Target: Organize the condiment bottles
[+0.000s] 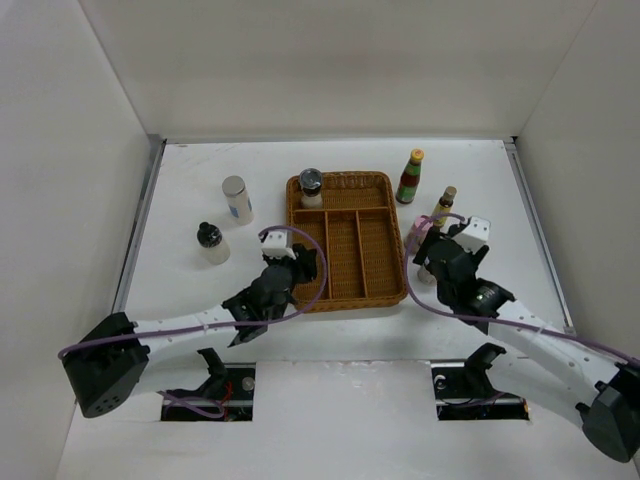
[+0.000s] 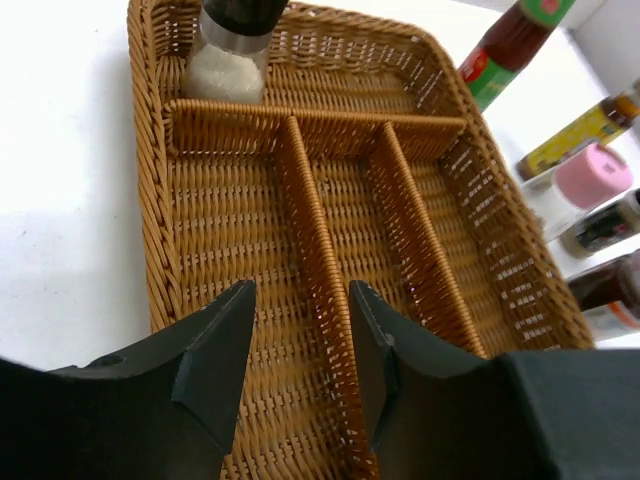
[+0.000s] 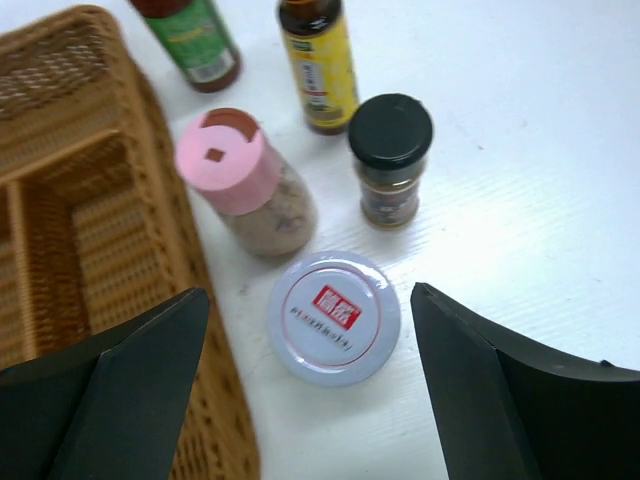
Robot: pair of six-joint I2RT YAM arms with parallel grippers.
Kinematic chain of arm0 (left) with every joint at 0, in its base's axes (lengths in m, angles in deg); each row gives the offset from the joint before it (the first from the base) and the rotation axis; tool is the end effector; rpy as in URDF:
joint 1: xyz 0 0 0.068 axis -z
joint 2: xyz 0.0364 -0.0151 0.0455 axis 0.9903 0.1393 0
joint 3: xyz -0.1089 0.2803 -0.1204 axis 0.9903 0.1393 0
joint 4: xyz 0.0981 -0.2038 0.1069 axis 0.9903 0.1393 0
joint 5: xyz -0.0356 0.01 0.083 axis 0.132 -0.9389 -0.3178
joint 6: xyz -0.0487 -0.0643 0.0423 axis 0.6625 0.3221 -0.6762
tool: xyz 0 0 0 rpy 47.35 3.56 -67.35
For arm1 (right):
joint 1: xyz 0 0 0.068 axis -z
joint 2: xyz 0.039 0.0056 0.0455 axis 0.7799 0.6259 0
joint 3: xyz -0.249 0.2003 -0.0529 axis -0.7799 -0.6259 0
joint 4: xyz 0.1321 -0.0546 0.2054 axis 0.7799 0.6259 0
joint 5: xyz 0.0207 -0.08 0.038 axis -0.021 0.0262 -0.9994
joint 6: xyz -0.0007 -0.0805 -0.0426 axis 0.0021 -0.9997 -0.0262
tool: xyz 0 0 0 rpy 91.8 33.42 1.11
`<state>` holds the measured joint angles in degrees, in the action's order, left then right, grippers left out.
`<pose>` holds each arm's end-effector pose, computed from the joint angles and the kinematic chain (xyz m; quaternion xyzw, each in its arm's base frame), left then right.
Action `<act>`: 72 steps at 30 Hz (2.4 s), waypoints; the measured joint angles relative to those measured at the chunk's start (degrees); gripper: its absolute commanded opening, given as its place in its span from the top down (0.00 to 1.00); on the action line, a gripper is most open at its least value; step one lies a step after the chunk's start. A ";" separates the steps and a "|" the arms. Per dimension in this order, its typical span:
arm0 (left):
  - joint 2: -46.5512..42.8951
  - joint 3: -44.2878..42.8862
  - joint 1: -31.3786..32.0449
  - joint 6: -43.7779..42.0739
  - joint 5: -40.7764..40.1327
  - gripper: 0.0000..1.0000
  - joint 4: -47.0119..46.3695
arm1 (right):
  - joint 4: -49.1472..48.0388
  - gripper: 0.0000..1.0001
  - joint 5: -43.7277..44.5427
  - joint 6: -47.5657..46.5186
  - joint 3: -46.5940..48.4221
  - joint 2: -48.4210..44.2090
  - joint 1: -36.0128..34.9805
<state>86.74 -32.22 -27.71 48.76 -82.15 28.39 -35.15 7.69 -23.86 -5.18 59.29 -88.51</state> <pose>0.1754 -0.1585 0.2580 -0.0326 0.7599 -0.2064 0.6155 0.1678 0.0536 0.2627 0.1694 0.8065 -0.0162 0.5662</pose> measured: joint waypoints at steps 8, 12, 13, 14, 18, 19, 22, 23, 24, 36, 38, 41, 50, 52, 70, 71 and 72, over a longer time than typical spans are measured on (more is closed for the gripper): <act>-2.40 7.85 -2.82 0.94 2.14 0.53 -12.31 | 2.69 0.12 -4.66 -0.70 3.23 7.93 3.91; -4.98 10.54 -4.81 1.11 2.99 0.51 -14.14 | 3.91 0.16 -6.01 0.00 3.23 8.63 4.26; -5.92 11.04 -4.92 1.20 2.97 0.50 -14.49 | 4.17 0.18 -6.12 0.46 3.23 8.79 4.42; -6.82 11.47 -5.14 1.38 2.97 0.49 -15.04 | 4.42 0.21 -6.34 0.70 3.23 8.98 4.61; -8.17 11.82 -5.53 2.36 3.04 0.46 -16.55 | 4.87 0.29 -6.58 1.33 3.23 10.82 5.01; -8.24 11.82 -5.55 2.51 3.04 0.44 -16.65 | 4.96 0.38 -6.73 1.31 3.23 11.56 5.18; -8.52 12.02 -5.53 3.02 3.19 0.36 -16.72 | 4.81 0.54 -6.56 1.51 3.72 12.96 5.55; -8.70 12.20 -5.55 3.17 3.19 0.33 -16.68 | 4.85 0.58 -6.54 1.49 3.76 12.98 5.60; -8.92 12.41 -5.62 3.34 3.21 0.31 -16.72 | 4.96 0.60 -6.54 1.46 3.76 12.79 5.60; -12.17 14.45 -7.19 4.96 0.42 0.22 -16.72 | 13.51 0.60 -6.08 -2.25 15.34 4.28 -3.45; -12.11 14.45 -7.41 5.05 0.15 0.22 -16.72 | 10.10 0.60 -7.93 -4.59 19.93 8.94 -4.48; -11.76 14.45 -7.67 5.18 -0.09 0.22 -16.74 | 2.62 0.60 -12.52 -8.35 26.77 19.21 -3.69; -10.19 14.45 -7.76 5.40 -0.17 0.22 -16.76 | -9.77 0.60 -24.72 -14.36 52.11 53.35 3.39; -9.49 14.45 -7.78 5.42 -0.13 0.22 -16.72 | -9.94 0.59 -25.70 -14.86 56.74 58.53 3.82; -8.98 14.45 -7.74 5.42 -0.11 0.21 -16.72 | -6.21 0.21 -24.63 -14.99 62.51 69.53 3.10; -8.98 14.45 -7.72 5.42 -0.11 0.21 -16.72 | -6.40 0.19 -24.63 -15.06 62.51 69.42 3.04; -8.98 14.45 -7.72 5.42 -0.09 0.21 -16.72 | -6.47 0.18 -24.68 -15.08 62.51 69.18 3.04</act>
<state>77.76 -17.77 -35.43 54.18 -82.24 11.67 -41.62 -16.99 -38.94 57.33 128.46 -85.47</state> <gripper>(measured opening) 0.782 0.798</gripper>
